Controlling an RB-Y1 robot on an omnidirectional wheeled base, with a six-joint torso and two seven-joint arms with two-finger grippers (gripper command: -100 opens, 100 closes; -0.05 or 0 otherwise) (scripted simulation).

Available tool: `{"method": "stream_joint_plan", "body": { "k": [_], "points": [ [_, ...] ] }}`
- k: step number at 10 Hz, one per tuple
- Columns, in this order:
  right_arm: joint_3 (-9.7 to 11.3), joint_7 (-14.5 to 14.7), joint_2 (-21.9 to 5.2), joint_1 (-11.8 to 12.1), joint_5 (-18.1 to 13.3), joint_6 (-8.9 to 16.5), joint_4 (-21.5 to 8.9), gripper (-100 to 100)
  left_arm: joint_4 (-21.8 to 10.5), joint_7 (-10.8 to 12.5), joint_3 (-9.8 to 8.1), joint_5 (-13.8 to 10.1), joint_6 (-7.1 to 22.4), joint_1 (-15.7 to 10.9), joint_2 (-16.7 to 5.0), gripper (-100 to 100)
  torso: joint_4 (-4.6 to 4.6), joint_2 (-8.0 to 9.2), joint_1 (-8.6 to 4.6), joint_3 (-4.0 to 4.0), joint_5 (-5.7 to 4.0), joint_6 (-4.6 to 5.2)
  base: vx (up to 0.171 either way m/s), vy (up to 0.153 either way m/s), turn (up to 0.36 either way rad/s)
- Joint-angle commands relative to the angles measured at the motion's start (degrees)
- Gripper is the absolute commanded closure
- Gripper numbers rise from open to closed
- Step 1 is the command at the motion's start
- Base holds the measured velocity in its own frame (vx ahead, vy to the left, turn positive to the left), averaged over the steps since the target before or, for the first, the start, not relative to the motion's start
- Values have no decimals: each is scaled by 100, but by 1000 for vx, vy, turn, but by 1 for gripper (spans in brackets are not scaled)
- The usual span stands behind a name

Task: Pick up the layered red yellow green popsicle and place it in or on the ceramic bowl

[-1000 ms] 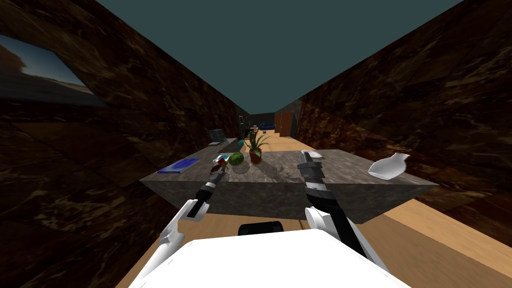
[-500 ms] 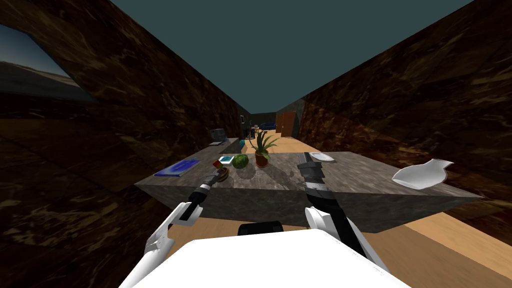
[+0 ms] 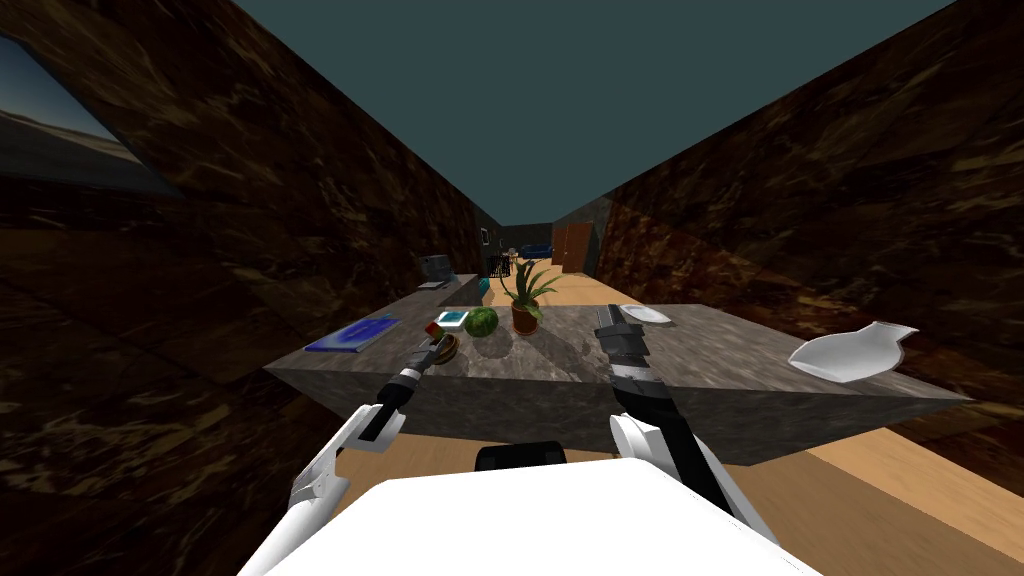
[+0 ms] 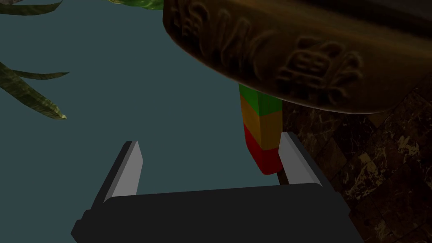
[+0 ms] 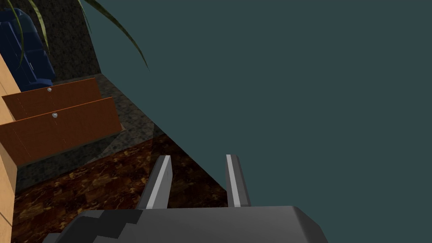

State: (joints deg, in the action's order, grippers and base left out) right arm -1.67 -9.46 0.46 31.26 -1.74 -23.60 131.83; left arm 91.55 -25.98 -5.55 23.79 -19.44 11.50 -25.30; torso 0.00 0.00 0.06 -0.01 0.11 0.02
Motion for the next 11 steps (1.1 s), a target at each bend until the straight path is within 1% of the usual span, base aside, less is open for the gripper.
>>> {"method": "stream_joint_plan", "body": {
  "k": [1,2,3,4,5,6,7,8,9,10,11],
  "points": [
    [0,0,0,0,0,0,0,0,0,0,0,0,0,0,0,0,0,0,0,0,0,0,0,0,0],
    [0,0,0,0,0,0,0,0,-286,-20,81,-70,-75,-286,-75,-100,0,0,0,0,0,0,-79,-7,1],
    [0,0,0,-1,0,0,0,0,-491,-20,81,-70,-75,-464,-75,-100,3,20,-2,11,0,2,-93,-11,-6],
    [0,0,0,-1,0,0,0,0,-730,-41,162,-141,-151,-672,-149,-100,6,28,-4,16,-1,1,-95,-12,-3],
    [0,0,0,-1,0,0,0,0,-938,-41,162,-141,-151,-856,-149,-100,7,33,-4,19,-1,1,-90,-24,-2],
    [0,0,0,-1,0,0,0,0,-1069,-41,162,-141,-151,-927,-149,-100,7,33,-8,19,-2,0,-46,-11,3],
    [0,0,0,-1,0,0,0,0,-1280,-61,242,-211,-226,-1148,-224,-100,5,21,-5,13,-1,0,-62,-12,-2],
    [0,0,0,-1,0,0,0,0,-1433,-61,242,-211,-226,-1309,-224,-100,5,22,-5,13,-1,1,-76,-16,-3],
    [0,0,0,-1,0,0,0,0,-1603,-61,242,-211,-226,-1391,-224,-100,6,25,-6,15,-2,0,-45,-5,-2],
    [0,0,0,-1,0,0,0,0,-1778,-81,323,-282,-302,-1603,-298,-100,4,19,-3,11,-1,-1,-75,-6,-1],
    [0,0,0,-1,0,0,0,0,-1886,-81,323,-282,-302,-1725,-298,-100,5,26,-3,15,-1,0,-79,-13,-1]
  ]
}}
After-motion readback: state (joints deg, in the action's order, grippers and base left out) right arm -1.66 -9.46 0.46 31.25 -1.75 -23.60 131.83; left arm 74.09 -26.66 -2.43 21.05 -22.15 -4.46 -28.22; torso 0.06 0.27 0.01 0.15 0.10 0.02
